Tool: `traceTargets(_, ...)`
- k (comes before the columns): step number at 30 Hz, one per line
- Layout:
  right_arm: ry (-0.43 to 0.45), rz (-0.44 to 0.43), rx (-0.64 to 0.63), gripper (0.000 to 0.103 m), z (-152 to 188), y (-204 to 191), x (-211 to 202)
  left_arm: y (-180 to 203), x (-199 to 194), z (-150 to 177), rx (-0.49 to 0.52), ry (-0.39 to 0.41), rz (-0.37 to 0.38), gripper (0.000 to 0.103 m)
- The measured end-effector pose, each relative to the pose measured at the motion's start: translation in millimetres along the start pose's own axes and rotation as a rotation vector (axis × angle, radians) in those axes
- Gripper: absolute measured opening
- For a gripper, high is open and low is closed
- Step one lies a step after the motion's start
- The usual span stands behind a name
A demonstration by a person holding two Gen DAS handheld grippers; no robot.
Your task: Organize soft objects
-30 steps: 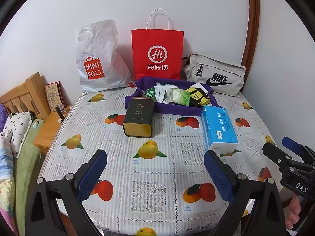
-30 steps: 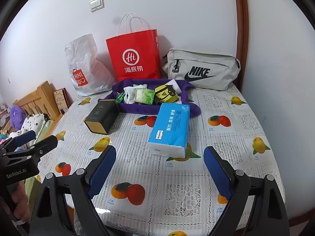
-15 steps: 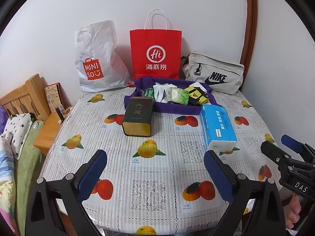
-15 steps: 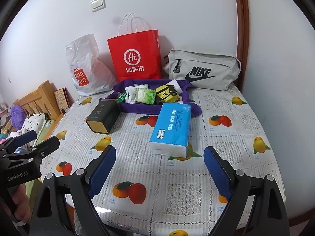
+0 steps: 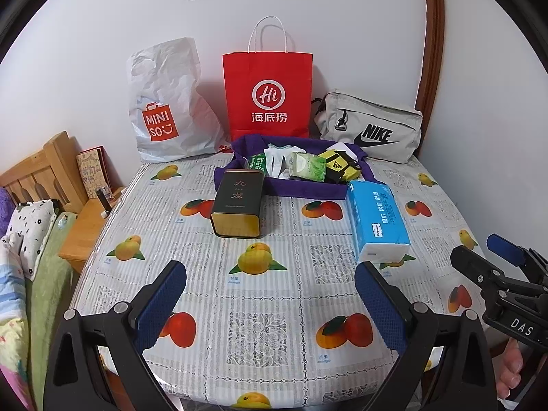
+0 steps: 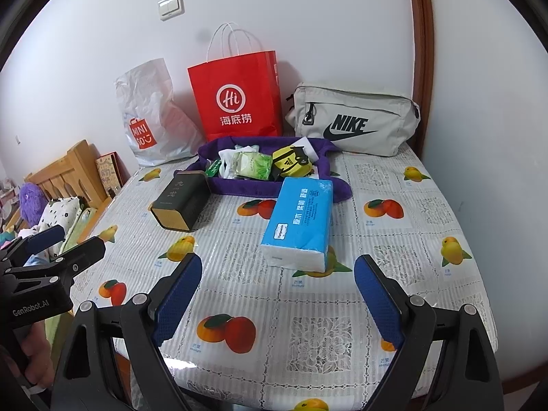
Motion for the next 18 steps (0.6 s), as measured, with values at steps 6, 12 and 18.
traceTargets(6, 0.001, 0.000, 0.000, 0.090, 0.1, -0.4, -0.3, 0.5, -0.9, 0.0, 0.001, 0.002, -0.001, 0.100)
traceTargets(12, 0.003, 0.000, 0.001, 0.090, 0.2, -0.7, -0.3, 0.1, -1.7, -0.5, 0.001, 0.003, -0.002, 0.100)
traceTargets(18, -0.002, -0.001, -0.005, 0.090, 2.5, -2.8, 0.2, 0.9, -1.5, -0.7, 0.008, 0.000, -0.001, 0.100)
Point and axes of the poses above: each gripper's, at about its wrist camera, not at the fingertips, and x roughly the way its jaws point, y to its right, z to its underside, the point moved 9 cm from there along x, roughly the way its jaws point, and after that the axes turned 7 degrees about -z, right-handed, at the moved point
